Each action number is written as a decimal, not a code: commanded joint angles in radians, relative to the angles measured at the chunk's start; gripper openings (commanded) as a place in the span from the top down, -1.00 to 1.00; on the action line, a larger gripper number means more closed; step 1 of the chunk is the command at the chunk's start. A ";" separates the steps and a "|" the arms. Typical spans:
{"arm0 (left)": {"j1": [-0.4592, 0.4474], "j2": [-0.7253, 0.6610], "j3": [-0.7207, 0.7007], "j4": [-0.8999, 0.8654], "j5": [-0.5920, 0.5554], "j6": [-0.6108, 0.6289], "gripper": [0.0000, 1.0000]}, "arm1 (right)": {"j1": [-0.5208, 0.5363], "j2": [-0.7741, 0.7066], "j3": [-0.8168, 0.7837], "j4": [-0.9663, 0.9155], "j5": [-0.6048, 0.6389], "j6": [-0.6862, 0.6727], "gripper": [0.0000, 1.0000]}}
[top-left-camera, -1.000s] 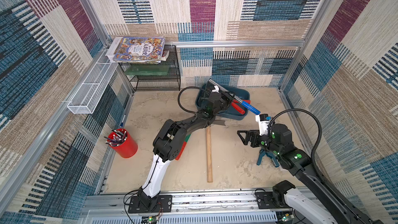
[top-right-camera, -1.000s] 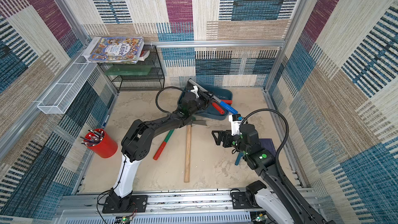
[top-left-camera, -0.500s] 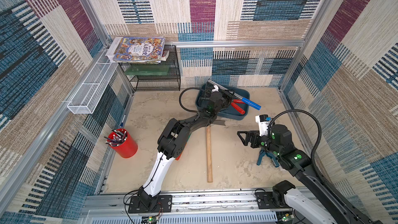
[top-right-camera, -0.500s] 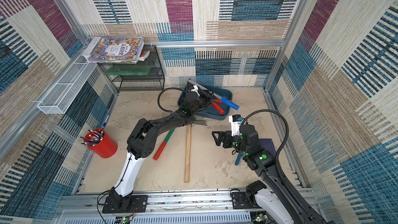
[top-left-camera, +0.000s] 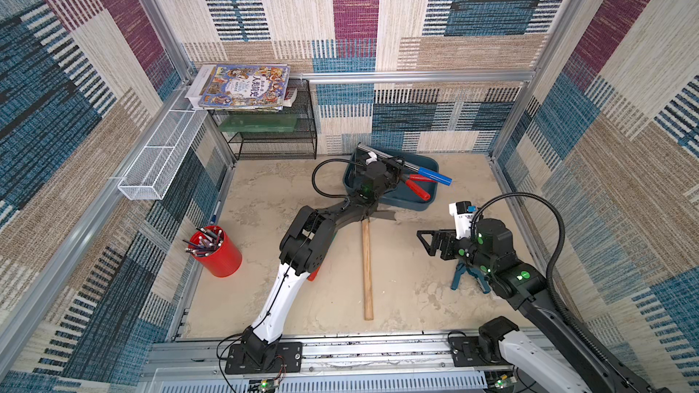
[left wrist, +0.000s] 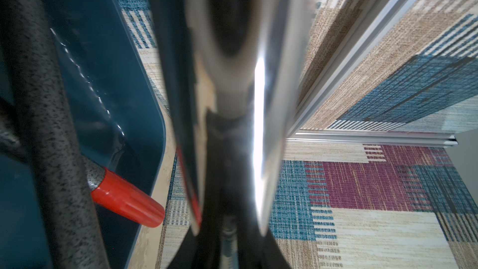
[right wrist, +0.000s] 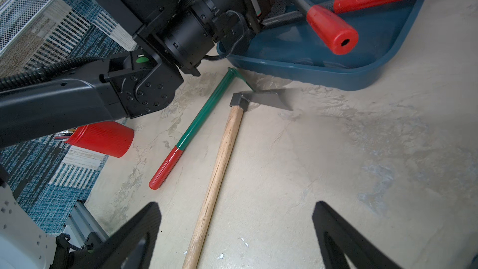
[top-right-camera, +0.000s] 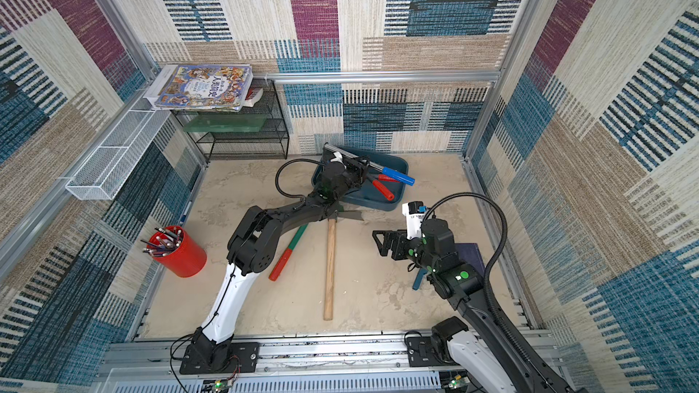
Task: Put the small hoe into the storage box
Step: Place the hoe in the storage box.
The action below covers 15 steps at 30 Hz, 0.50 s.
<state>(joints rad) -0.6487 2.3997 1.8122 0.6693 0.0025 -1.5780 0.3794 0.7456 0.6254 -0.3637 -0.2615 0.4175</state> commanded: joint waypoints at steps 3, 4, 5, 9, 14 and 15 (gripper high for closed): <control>0.015 0.028 -0.010 0.117 -0.021 -0.047 1.00 | -0.002 0.002 0.003 0.017 -0.006 -0.004 -0.91; 0.017 0.030 -0.014 0.118 -0.022 -0.048 1.00 | -0.002 0.004 0.002 0.018 -0.006 -0.004 -0.91; 0.019 0.032 -0.022 0.119 -0.025 -0.050 1.00 | -0.002 0.005 0.003 0.020 -0.007 -0.005 -0.91; 0.023 0.036 -0.043 0.135 -0.041 -0.055 1.00 | -0.002 0.008 0.005 0.023 -0.010 -0.005 -0.91; 0.027 0.050 -0.058 0.137 -0.046 -0.093 1.00 | -0.002 0.010 0.001 0.023 -0.010 -0.005 -0.91; 0.027 0.051 -0.064 0.136 -0.046 -0.098 1.00 | -0.003 0.011 0.002 0.025 -0.010 -0.005 -0.91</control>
<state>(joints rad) -0.6258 2.4474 1.7561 0.7403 -0.0196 -1.6466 0.3779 0.7551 0.6254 -0.3634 -0.2630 0.4175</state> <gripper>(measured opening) 0.255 0.956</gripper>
